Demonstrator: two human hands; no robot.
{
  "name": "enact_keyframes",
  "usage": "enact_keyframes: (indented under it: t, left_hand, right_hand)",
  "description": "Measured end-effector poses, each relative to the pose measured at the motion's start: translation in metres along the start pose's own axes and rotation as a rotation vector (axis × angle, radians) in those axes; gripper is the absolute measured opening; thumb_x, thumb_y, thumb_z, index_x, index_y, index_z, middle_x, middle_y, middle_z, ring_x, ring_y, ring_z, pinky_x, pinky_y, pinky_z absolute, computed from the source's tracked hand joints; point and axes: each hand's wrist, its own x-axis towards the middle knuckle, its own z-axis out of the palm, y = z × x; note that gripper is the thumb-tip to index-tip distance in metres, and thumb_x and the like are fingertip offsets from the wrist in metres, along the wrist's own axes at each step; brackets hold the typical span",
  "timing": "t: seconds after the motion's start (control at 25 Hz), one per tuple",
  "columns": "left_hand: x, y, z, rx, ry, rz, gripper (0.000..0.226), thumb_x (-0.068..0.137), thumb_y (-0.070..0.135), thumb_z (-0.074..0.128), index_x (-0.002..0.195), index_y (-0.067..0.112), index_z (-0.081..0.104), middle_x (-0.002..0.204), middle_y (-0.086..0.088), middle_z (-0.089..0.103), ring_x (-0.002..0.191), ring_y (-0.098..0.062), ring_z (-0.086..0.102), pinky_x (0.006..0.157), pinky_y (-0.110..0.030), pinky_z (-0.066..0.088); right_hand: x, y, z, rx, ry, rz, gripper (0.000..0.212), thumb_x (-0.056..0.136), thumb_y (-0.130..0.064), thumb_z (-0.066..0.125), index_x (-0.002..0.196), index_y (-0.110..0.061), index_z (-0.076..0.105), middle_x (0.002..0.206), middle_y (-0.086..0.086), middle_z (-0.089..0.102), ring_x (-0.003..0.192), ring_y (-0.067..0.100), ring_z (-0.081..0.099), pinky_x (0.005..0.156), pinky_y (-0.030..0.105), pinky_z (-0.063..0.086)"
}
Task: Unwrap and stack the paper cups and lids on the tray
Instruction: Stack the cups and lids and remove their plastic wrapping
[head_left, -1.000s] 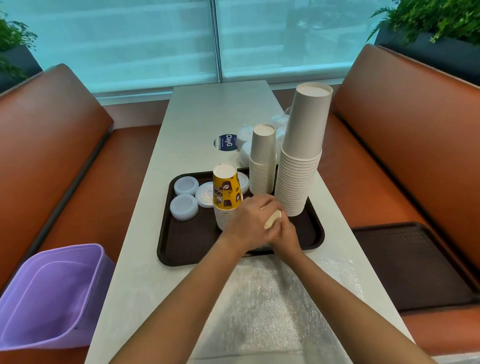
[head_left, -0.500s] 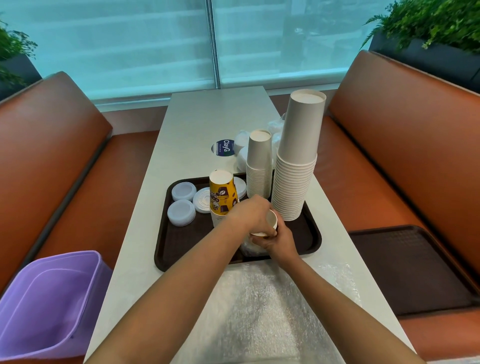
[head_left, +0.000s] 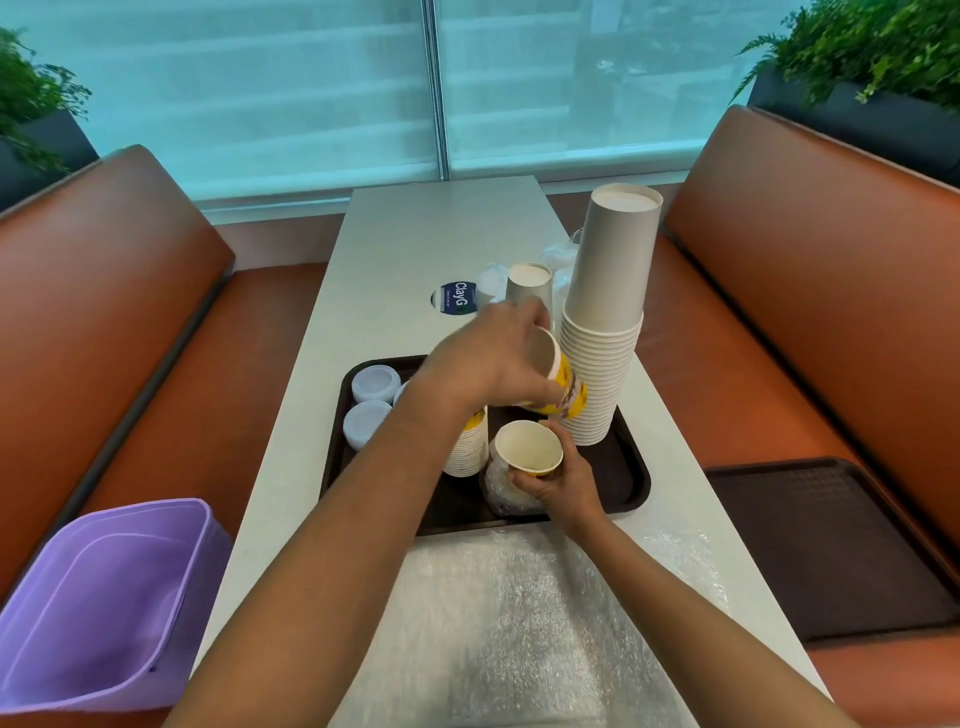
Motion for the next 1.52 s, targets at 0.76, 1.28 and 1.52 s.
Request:
enact_keyframes:
  t: [0.76, 1.28, 1.52]
  left_hand:
    - [-0.011, -0.115, 0.098, -0.763, 0.495, -0.363, 0.077, 0.071, 0.014, 0.081, 0.135, 0.014, 0.039, 0.128, 0.000, 0.052, 0.114, -0.013, 0.051, 0.090, -0.022, 0.044]
    - [-0.015, -0.034, 0.106, 0.034, -0.004, 0.152, 0.051, 0.084, 0.029, 0.061, 0.133, 0.020, 0.048, 0.134, -0.004, 0.047, 0.121, -0.023, 0.048, 0.096, -0.035, 0.044]
    - [0.006, -0.030, 0.112, 0.362, -0.388, -0.068, 0.079, 0.075, 0.033, 0.073, 0.141, 0.019, 0.030, 0.127, -0.014, 0.044, 0.115, -0.033, 0.051, 0.088, -0.042, 0.048]
  right_hand:
    - [0.002, 0.002, 0.000, -0.057, 0.001, -0.012, 0.078, 0.068, -0.004, 0.082, 0.134, -0.015, 0.042, 0.123, 0.000, 0.055, 0.114, 0.014, 0.051, 0.081, 0.005, 0.041]
    - [-0.004, 0.009, 0.002, -0.070, 0.002, 0.017, 0.054, 0.075, 0.004, 0.074, 0.120, -0.015, 0.050, 0.098, -0.008, 0.063, 0.087, 0.002, 0.063, 0.067, 0.009, 0.047]
    - [-0.006, 0.010, -0.001, -0.091, -0.033, 0.027, 0.067, 0.067, -0.003, 0.082, 0.118, -0.030, 0.047, 0.104, -0.018, 0.063, 0.094, -0.006, 0.061, 0.077, 0.013, 0.048]
